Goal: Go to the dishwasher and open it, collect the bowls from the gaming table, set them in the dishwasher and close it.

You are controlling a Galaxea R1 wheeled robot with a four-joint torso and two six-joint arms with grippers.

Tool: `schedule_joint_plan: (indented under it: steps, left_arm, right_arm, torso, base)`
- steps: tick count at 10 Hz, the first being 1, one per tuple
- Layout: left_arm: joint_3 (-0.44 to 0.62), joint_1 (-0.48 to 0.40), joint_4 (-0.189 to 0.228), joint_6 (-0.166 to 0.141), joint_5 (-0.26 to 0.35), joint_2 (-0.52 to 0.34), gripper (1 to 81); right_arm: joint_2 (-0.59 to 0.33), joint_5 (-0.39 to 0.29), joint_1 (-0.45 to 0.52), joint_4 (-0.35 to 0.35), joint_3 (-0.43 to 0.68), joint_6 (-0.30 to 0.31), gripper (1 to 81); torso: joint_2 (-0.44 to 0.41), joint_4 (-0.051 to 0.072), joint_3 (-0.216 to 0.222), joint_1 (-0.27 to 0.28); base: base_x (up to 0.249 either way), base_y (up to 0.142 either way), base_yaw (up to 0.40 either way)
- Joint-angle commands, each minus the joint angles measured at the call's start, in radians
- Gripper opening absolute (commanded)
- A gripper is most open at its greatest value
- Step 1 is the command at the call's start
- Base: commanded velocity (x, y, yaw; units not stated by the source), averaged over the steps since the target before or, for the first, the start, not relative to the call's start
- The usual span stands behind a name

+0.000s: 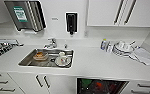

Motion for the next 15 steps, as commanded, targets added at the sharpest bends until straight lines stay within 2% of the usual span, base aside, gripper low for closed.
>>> schedule_joint_plan:
  steps: [1,2,3,6,8,9,13,15]
  left_arm:
    - [-0.001,-0.003,-0.004,-0.002,0.040,-0.014,81.1]
    - [-0.001,-0.003,-0.004,-0.002,0.040,-0.016,81.1]
    - [-0.001,-0.003,-0.004,-0.002,0.042,-0.016,81.1]
    - [-0.004,-0.003,-0.004,-0.002,0.046,-0.012,81.1]
    - [-0.002,-0.003,0.011,-0.002,0.054,-0.016,81.1]
    - [-0.002,-0.003,0.005,-0.002,0.054,-0.014,81.1]
    - [-0.007,-0.003,0.000,0.000,0.060,0.001,81.1]
    - [-0.007,-0.001,-0.001,0.000,0.071,0.004,81.1]
  right_arm:
    - [-0.019,-0.056,0.029,-0.021,-0.003,-0.003,81.1]
    - [-0.010,-0.056,0.035,-0.030,-0.005,-0.003,81.1]
    - [0.002,-0.055,0.041,-0.030,-0.005,-0.002,81.1]
    - [0.056,-0.041,0.124,-0.018,-0.015,0.011,81.1]
    - [0.082,-0.024,0.216,0.048,0.006,0.086,81.1]
    - [0.091,-0.026,0.260,0.065,0.012,0.112,81.1]
    - [0.094,-0.024,0.400,0.079,0.015,0.265,81.1]
    - [0.073,-0.026,0.475,0.080,0.064,0.300,81.1]
  torso:
    - [-0.098,0.000,0.002,0.063]
    - [-0.123,0.000,-0.017,0.078]
    - [-0.048,0.000,-0.023,0.030]
    - [-0.112,0.000,-0.033,0.067]
    - [-0.118,0.000,-0.034,0.071]
    - [-0.118,0.000,-0.034,0.071]
    - [-0.119,0.000,-0.034,0.072]
    - [-0.119,0.000,-0.035,0.072]
  base:
    - [0.000,0.000,0.000]
    - [0.000,0.000,0.000]
    - [0.000,0.000,0.000]
    - [0.000,0.000,0.000]
    - [0.000,0.000,0.000]
    - [0.000,0.000,0.000]
    - [0.000,0.000,0.000]
    - [0.000,0.000,0.000]
